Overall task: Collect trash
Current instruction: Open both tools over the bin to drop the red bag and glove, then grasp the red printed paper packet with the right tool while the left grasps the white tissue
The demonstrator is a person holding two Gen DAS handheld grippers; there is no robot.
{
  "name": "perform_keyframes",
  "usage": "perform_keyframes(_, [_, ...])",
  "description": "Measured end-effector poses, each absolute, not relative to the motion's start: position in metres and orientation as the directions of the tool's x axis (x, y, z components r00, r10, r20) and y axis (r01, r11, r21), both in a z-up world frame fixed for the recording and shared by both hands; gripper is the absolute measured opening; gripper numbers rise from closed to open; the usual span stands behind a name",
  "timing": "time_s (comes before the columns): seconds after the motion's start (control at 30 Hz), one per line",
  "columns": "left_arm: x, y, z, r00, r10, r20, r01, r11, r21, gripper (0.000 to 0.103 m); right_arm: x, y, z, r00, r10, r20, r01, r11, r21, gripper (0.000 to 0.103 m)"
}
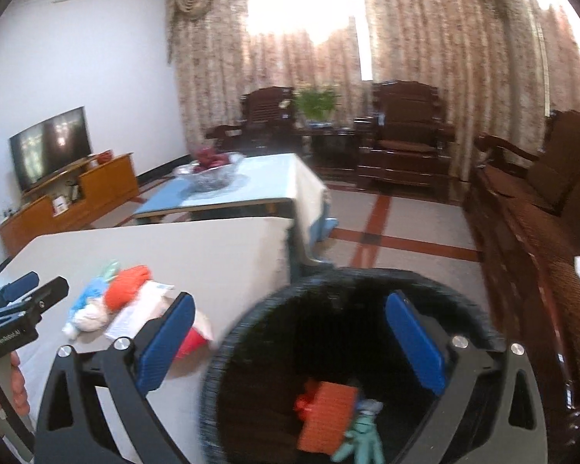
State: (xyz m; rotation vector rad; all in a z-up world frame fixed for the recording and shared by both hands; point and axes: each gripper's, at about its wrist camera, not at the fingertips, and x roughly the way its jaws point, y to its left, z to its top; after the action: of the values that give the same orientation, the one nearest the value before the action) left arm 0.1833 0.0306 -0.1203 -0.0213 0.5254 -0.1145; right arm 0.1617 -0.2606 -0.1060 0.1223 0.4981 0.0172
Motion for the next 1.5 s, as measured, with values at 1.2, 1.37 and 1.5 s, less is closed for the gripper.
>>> perform_keyframes(1.2, [0.252,0.109,-0.201,0.792,0.040,-0.609,-0.036,0.999,0.019,0.081,0.268,-0.138,-0.201,0.715,0.210,-0.667,-0.204,0.975,0.088,0.049])
perform_keyframes(1.37, [0.263,0.105,-0.214,0.772,0.043,-0.634,-0.029,0.999,0.032,0.077,0.269,-0.130,-0.206,0.702,0.174,-0.690,-0.211,0.977,0.032,0.036])
perform_keyframes(1.5, [0.265,0.106,-0.219,0.753,0.028,-0.657,-0.024,1.000,0.014,0.052,0.269,-0.128,-0.207,0.698,0.163,-0.698,-0.209,0.978,0.019,0.016])
